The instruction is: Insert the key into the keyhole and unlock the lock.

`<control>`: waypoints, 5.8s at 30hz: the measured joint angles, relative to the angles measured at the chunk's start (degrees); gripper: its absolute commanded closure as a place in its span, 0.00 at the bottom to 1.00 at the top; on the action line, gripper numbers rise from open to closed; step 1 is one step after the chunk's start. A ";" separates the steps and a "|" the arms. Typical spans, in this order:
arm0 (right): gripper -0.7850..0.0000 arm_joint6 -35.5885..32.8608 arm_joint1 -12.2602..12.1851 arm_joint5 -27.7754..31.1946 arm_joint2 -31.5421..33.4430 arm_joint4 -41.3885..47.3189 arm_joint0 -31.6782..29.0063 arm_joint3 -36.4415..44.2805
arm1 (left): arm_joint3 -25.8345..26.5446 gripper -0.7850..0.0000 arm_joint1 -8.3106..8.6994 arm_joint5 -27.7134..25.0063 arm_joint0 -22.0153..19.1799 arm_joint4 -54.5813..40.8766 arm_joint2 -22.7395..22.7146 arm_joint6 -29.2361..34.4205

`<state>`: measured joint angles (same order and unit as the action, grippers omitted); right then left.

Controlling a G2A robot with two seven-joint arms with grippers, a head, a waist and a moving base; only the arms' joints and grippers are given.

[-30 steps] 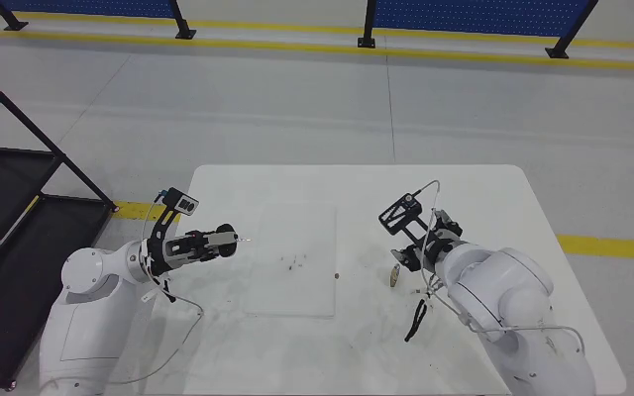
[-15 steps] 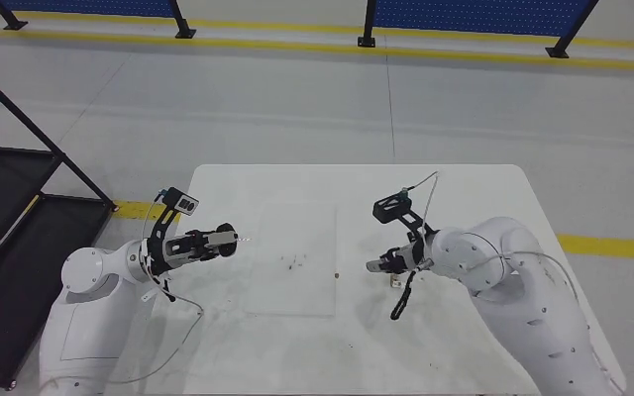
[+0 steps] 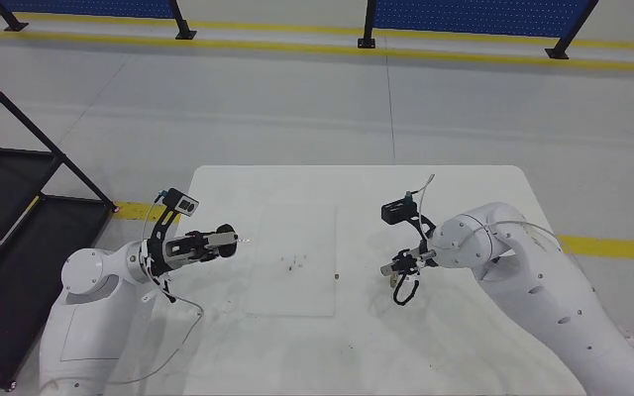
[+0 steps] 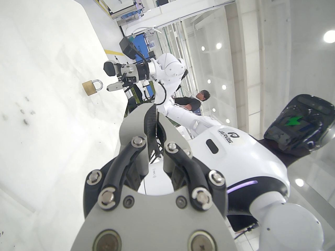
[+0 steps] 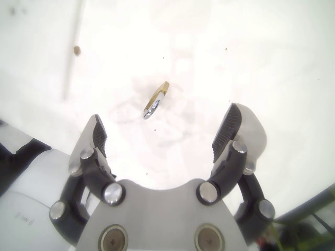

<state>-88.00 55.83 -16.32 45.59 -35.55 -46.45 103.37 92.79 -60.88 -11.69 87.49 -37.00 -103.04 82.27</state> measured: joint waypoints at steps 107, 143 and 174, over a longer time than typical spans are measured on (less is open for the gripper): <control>1.00 25.69 -6.43 -12.77 -26.11 47.05 20.63 -11.59 | 0.00 1.00 0.00 0.00 0.00 0.00 0.00 0.00; 1.00 29.24 -10.12 39.71 -6.29 87.58 -3.59 -23.95 | 1.15 1.00 -0.57 -0.26 1.34 -3.10 2.69 -4.49; 1.00 43.76 -5.34 26.13 -5.41 72.21 -5.71 -13.55 | -2.09 1.00 -2.62 -8.03 -5.41 10.42 22.84 -23.16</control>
<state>-44.24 50.49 9.81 40.17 36.66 -52.16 89.83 90.70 -63.50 -19.73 82.08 -26.57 -80.20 59.11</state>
